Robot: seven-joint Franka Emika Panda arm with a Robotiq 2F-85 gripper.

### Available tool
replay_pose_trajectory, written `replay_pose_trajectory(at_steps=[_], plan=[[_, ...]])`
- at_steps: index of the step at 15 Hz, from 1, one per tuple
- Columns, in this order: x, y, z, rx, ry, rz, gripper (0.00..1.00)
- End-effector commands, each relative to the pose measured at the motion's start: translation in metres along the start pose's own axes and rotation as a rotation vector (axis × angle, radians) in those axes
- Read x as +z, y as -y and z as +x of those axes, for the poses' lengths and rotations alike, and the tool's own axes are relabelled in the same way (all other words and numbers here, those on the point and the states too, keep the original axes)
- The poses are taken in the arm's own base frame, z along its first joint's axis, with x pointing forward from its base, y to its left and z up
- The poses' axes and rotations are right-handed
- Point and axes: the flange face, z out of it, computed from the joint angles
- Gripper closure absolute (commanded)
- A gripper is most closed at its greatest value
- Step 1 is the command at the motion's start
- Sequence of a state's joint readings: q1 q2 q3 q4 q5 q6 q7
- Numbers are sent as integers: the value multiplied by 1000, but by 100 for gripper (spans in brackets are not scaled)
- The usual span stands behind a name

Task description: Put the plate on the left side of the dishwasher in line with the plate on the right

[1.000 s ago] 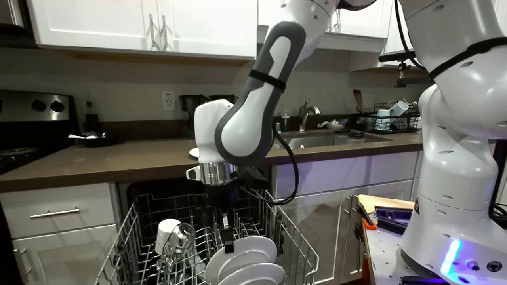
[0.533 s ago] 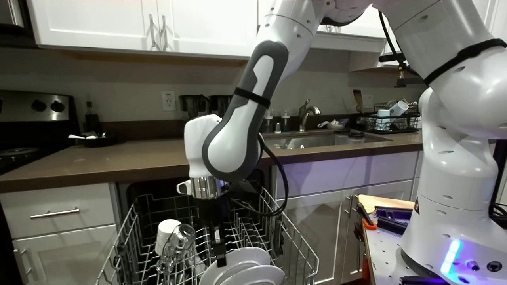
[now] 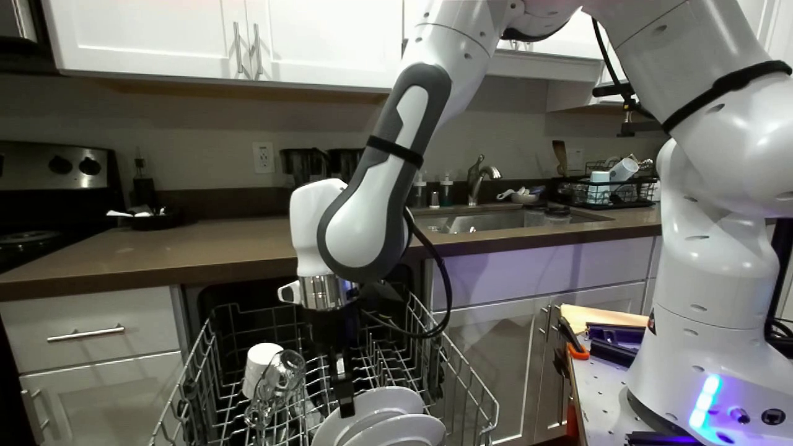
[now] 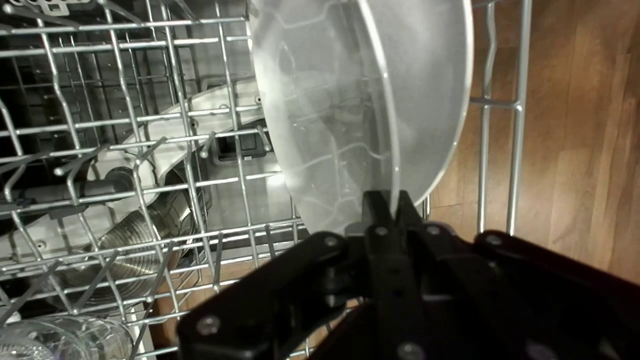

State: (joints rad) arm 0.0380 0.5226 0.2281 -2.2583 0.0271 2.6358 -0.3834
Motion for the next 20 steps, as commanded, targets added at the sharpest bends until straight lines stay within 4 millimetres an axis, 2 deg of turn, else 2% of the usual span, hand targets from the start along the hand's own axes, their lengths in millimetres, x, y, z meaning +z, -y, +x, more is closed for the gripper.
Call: replay_pose_trajectory(at_steps=[1,2,5,11,13,20], plan=[[11,7,-7,-8,10,37,77],[12,10,-9,-4,18,45,63],[10,18,-13,-6,17,55,44],[-18,39,-15,-14,18,27,5],[-32,47,-17,-17,30,11,0],[-92,79,-22,1,58,-78,0]])
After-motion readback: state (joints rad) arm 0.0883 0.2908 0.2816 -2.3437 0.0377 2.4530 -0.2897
